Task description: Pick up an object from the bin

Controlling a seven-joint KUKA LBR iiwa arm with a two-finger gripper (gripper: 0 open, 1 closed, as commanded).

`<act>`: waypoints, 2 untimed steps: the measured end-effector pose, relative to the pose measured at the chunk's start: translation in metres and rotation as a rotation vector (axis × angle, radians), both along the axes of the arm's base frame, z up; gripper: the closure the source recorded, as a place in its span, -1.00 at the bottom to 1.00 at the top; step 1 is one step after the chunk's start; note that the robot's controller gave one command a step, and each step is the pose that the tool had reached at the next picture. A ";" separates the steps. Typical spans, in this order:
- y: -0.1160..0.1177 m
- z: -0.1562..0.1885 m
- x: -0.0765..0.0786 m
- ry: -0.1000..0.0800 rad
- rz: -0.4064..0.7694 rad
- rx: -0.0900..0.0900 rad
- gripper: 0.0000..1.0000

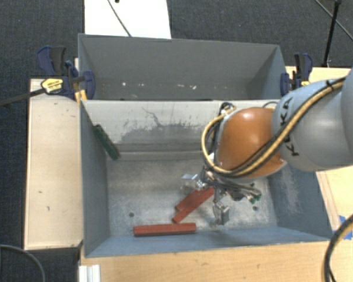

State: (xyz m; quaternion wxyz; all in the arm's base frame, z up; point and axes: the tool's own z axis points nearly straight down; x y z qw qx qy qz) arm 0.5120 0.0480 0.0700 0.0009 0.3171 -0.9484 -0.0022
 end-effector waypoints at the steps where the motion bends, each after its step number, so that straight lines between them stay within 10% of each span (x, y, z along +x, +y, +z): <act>1: -0.003 0.002 0.003 -0.008 -0.005 -0.002 1.00; 2: 0.025 0.056 0.008 -0.011 0.061 -0.001 1.00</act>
Offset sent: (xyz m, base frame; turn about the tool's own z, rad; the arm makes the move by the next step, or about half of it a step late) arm 0.0000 0.0000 0.0000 0.0000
